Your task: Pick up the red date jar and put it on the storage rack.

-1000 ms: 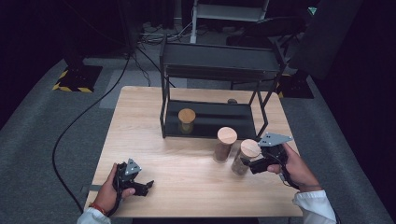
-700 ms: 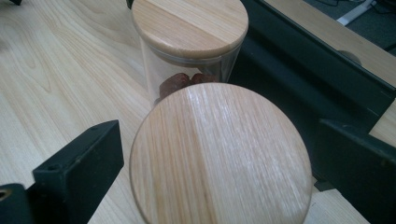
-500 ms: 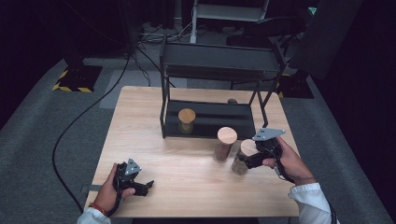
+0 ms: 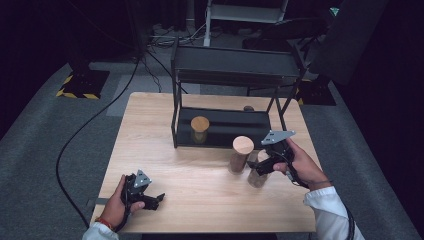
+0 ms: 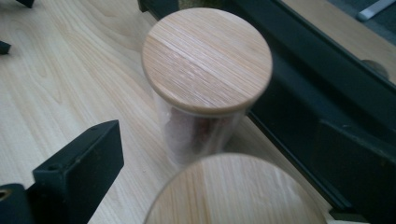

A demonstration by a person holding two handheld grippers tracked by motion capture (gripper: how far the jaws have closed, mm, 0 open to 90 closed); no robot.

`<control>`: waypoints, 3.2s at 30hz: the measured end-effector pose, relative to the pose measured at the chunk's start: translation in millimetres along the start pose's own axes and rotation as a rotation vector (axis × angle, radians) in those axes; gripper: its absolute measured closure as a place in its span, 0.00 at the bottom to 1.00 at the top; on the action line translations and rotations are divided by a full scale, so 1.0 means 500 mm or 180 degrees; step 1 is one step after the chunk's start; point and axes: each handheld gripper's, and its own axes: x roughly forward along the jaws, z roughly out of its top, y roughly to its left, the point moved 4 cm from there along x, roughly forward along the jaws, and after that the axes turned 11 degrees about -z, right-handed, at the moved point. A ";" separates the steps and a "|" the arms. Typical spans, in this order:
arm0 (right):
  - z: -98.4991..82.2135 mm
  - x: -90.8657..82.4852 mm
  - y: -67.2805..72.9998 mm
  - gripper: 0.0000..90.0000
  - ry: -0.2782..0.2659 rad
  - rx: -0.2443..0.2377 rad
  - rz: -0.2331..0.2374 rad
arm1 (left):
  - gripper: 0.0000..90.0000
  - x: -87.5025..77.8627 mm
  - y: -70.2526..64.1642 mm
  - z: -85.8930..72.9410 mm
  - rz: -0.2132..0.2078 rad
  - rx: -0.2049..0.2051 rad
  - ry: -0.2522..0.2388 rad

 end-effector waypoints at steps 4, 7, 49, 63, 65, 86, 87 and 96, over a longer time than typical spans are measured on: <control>0.013 0.007 0.000 0.03 0.0031 0.0005 0.0037 | 0.00 0.000 0.000 0.000 -0.0001 0.0000 0.0000; 0.023 0.012 -0.003 0.03 0.0044 0.0014 0.0093 | 0.00 0.001 0.000 0.000 -0.0005 0.0009 -0.0003; 0.146 0.100 -0.001 0.25 0.0681 -0.0031 0.0177 | 0.00 0.001 0.000 0.000 -0.0009 0.0014 -0.0003; 0.151 0.099 0.001 0.26 0.0693 -0.0069 0.0159 | 0.00 0.001 0.000 0.000 -0.0008 0.0015 -0.0003; 0.151 0.098 0.002 0.26 0.0696 -0.0067 0.0152 | 0.00 0.001 0.000 0.000 -0.0008 0.0015 -0.0003; 0.187 0.076 -0.006 0.26 0.0587 0.0008 0.0051 | 0.00 0.001 0.000 0.000 -0.0009 0.0014 -0.0003; 0.190 0.077 -0.006 0.26 0.0587 0.0008 0.0043 | 0.00 0.001 0.000 0.000 -0.0009 0.0014 -0.0003; 0.220 0.092 -0.003 0.26 0.0525 -0.0003 0.0003 | 0.00 0.001 0.000 0.000 -0.0009 0.0015 -0.0003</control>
